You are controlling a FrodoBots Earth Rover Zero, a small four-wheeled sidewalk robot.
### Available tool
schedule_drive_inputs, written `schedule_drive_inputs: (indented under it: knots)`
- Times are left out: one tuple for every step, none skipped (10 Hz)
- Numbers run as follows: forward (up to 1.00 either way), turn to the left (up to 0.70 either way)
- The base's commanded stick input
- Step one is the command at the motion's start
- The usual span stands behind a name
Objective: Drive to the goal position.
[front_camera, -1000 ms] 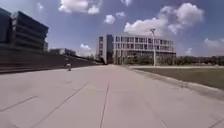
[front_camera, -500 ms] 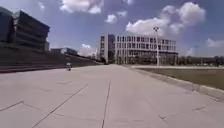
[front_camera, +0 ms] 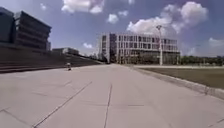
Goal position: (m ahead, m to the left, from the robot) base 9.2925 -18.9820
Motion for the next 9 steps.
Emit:
schedule_drive_inputs:
  knots:
    - [0.7, 0.0]
    - [0.7, 0.0]
    - [0.7, 0.0]
    - [0.7, 0.0]
    - [0.7, 0.0]
    - [0.7, 0.0]
    - [0.7, 0.0]
    - [0.7, 0.0]
    - [0.7, 0.0]
